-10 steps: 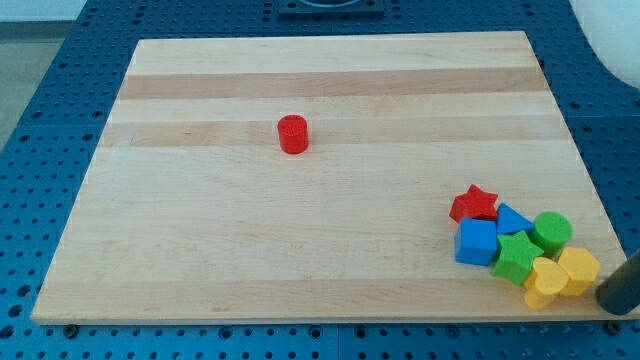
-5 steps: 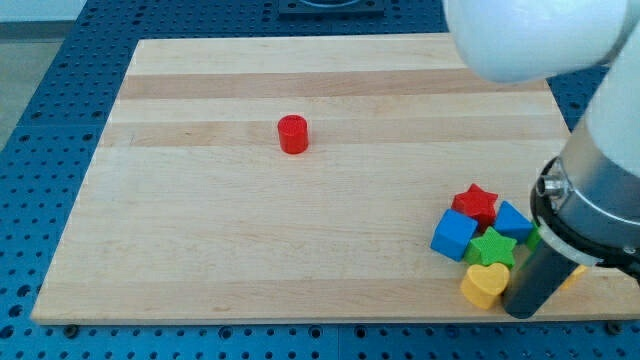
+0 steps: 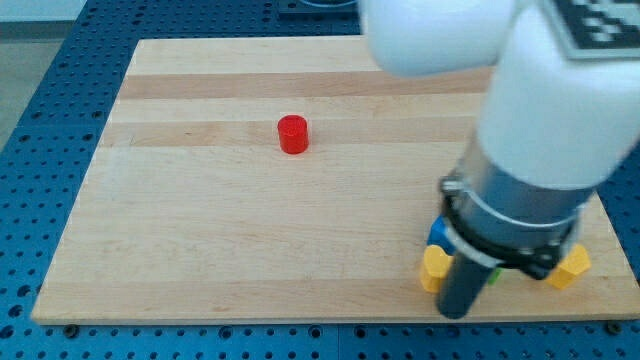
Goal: Move the green star and blue cube to the right of the red circle
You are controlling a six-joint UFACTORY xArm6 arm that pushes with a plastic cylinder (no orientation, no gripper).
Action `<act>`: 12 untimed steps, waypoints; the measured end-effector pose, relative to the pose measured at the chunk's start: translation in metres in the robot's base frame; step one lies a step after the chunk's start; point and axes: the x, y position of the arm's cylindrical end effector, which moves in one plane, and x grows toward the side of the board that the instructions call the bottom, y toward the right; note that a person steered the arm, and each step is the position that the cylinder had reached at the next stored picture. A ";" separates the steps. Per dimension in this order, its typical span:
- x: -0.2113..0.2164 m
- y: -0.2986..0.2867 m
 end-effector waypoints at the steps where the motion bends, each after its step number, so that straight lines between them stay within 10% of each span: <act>1: 0.000 -0.023; 8: -0.001 0.097; 12: -0.048 0.009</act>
